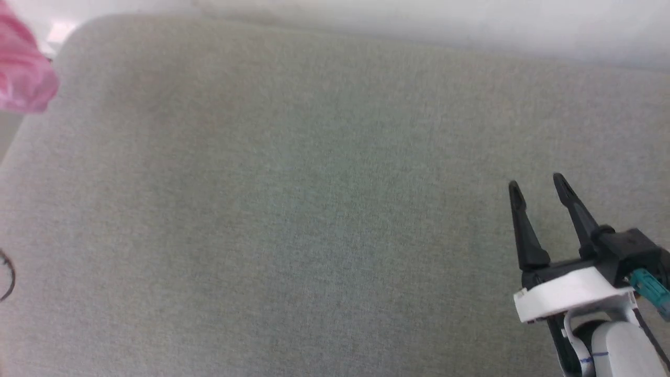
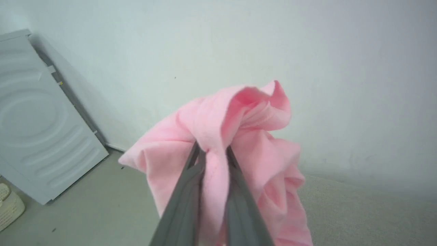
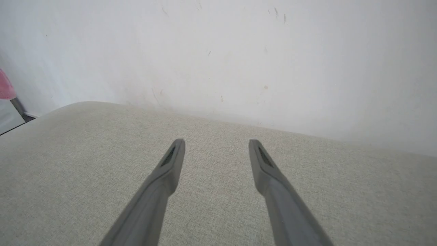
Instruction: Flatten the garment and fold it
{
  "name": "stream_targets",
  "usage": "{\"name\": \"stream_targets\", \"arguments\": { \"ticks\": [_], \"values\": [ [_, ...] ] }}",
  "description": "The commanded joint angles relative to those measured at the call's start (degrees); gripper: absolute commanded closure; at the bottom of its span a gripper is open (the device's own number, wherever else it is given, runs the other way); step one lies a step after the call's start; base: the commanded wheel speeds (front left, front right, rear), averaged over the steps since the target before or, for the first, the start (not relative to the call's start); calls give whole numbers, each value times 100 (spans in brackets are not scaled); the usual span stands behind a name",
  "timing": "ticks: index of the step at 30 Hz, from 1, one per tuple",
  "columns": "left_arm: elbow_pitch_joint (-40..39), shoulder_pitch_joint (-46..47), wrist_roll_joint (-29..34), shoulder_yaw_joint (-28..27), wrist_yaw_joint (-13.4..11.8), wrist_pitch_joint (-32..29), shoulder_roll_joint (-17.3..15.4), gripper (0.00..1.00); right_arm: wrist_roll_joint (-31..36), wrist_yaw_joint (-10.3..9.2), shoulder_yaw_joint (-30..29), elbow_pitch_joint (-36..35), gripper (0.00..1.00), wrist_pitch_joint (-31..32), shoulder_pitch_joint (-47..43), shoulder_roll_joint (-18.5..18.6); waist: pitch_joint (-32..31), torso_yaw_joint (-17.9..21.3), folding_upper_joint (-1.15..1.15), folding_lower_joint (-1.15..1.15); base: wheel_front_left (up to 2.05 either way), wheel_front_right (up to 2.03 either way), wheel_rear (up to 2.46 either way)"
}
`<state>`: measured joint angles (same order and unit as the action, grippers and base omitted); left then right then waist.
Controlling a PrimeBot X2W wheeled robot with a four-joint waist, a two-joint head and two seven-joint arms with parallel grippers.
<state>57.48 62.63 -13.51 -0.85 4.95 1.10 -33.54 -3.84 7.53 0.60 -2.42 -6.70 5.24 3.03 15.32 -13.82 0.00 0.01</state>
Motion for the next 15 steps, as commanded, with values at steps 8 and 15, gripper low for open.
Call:
{"name": "stream_targets", "arguments": {
  "ticks": [8, 15],
  "values": [
    [-825, 126, 460, 784, -126, 1238, 1198, 100, -238, -4, -318, 115, 0, -109, -442, -14, -1090, 305, 0, -1, 0, 0, 0],
    [-2288, -1070, 715, 1510, -228, 1359, 2101, 100, -280, -4, -449, 105, 0, -75, -653, -14, -1367, 946, 0, -1, 0, 0, 0]
  ]
}}
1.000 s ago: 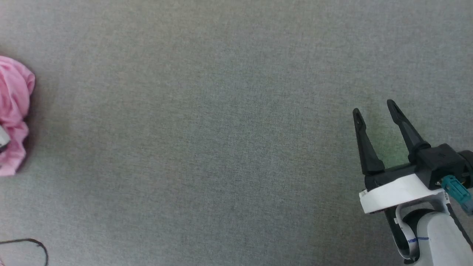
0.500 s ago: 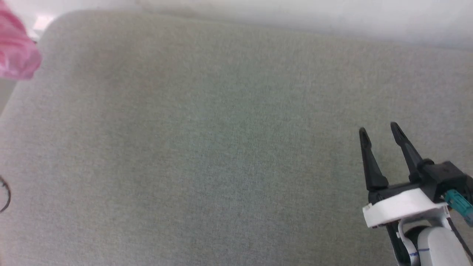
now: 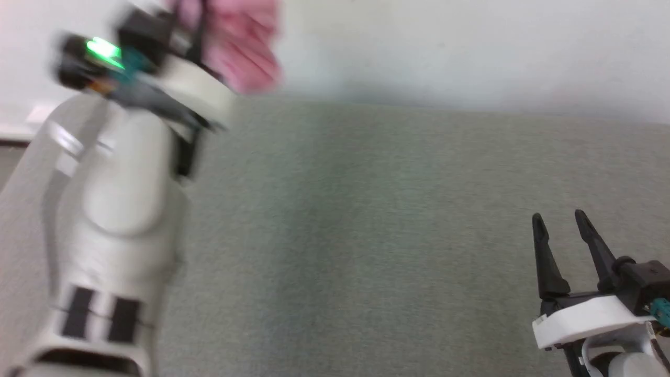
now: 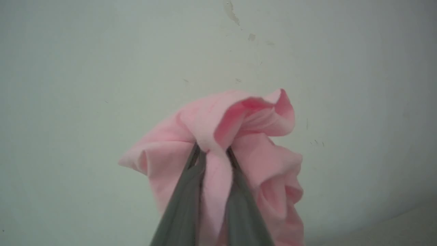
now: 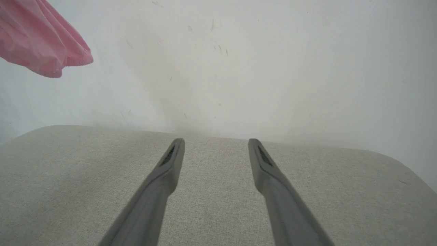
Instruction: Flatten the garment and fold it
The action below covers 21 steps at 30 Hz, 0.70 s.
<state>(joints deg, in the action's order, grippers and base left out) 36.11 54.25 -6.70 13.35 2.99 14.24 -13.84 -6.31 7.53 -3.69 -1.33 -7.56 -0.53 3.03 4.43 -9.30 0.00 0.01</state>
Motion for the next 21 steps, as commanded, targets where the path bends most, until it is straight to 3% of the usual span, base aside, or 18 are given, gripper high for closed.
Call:
{"name": "stream_targets", "arguments": {
  "ticks": [1, 7, 12, 21],
  "values": [
    [-362, -438, 27, 190, -27, 46, 260, 100, -35, -4, -43, -9, 0, 18, -100, -14, -300, 592, 0, -1, 0, 0, 0],
    [-1403, -1629, -137, 868, 111, -259, 825, 100, -31, -4, -158, -58, 0, 91, -247, -14, -344, 1094, 0, -1, 0, 0, 0],
    [-1914, -2708, -320, 1545, 154, -609, 1001, 100, -68, -4, -135, -80, 0, 142, -314, -15, -337, 1450, 0, -1, 0, 0, 0],
    [-1408, -3838, -378, 2279, 230, -981, 974, 100, -101, -4, -109, -92, 0, 159, -328, -15, -166, 1575, 0, -1, 0, 0, 0]
  ]
}}
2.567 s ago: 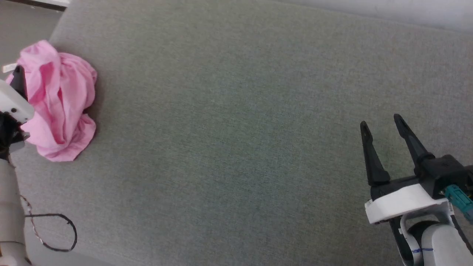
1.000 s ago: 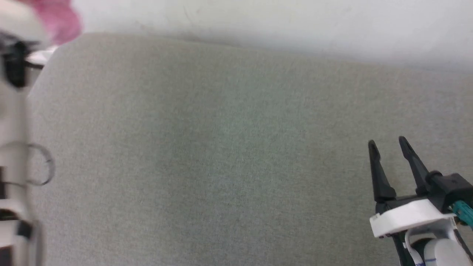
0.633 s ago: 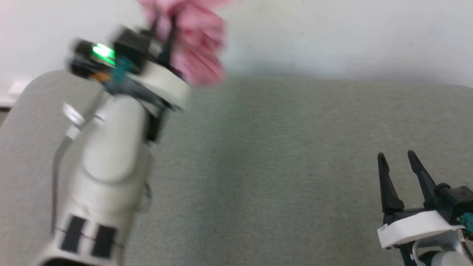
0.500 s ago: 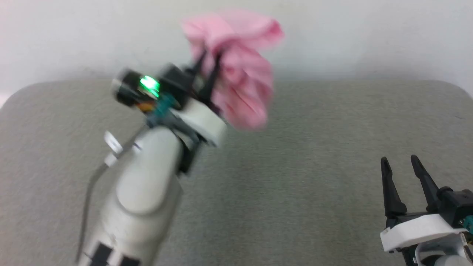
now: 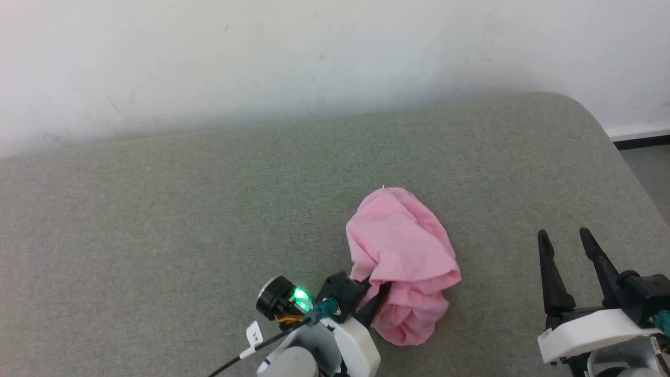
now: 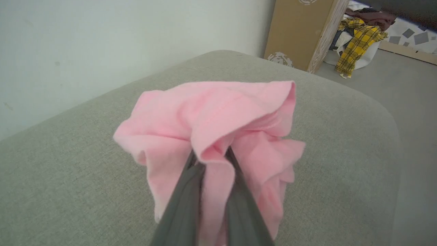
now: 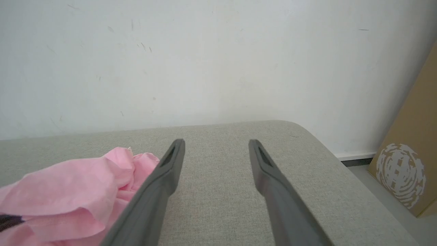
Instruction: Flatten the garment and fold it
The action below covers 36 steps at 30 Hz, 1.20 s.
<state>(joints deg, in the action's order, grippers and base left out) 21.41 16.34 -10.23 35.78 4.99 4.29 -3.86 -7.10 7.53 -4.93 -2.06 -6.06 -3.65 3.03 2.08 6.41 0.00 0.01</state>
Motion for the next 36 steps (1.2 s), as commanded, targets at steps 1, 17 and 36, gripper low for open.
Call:
{"name": "stream_targets", "arguments": {
  "ticks": [1, 17, 36],
  "values": [
    [119, -68, -24, 74, 35, 52, -20, 80, -19, -4, 17, -11, 0, 10, -13, -15, 67, -20, 0, -1, 0, 0, 0],
    [-489, 56, -143, -123, -361, 1011, 48, 0, 46, -4, 113, -25, 0, 98, -192, -15, -399, -429, 0, -1, 0, 0, 0],
    [-1099, -1145, -1014, -2035, -1155, 1069, -587, 0, 123, -4, 281, -176, 0, 216, -329, -15, -422, -557, 0, -1, 0, 0, 0]
  ]
}}
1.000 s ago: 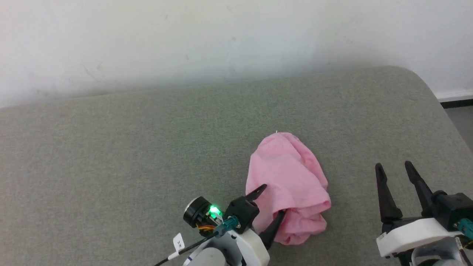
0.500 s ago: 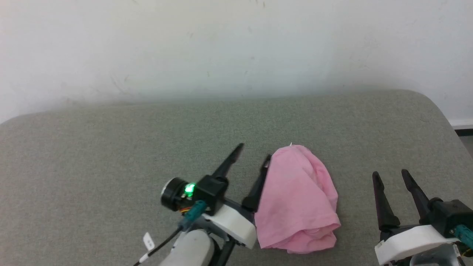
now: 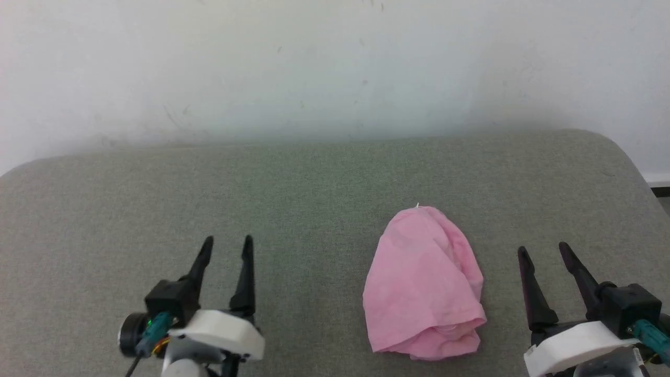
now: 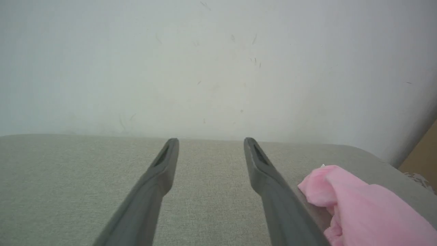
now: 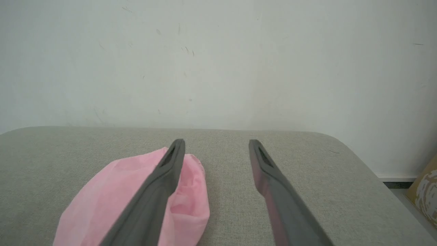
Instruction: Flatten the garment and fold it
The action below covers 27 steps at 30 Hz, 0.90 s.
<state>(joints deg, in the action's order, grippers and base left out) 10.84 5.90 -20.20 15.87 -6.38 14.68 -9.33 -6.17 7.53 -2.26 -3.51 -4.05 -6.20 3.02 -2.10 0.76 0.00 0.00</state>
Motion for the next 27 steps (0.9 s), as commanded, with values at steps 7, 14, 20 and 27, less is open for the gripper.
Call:
{"name": "stream_targets", "arguments": {
  "ticks": [7, 14, 20, 27],
  "values": [
    [-282, -420, -9, -361, 31, 31, -181, 0, 45, -4, 74, -79, 0, 83, -118, -14, 77, -17, 0, 0, 0, 0, 0],
    [-496, -460, 84, -602, 19, 31, -85, 0, 98, -4, 1110, -105, 0, 781, 165, 52, 198, -209, 0, 0, 0, 0, 0],
    [-528, -432, 182, -701, 91, 31, 24, 0, -436, -4, 2680, -88, 0, 1969, 801, 880, 278, -388, 0, 0, 0, 0, 0],
    [-620, -297, 354, -705, 158, 31, 169, 0, -1006, -4, 3817, 539, 0, 2894, 1614, 1579, 464, -633, 0, 0, 0, 0, 0]
  ]
}}
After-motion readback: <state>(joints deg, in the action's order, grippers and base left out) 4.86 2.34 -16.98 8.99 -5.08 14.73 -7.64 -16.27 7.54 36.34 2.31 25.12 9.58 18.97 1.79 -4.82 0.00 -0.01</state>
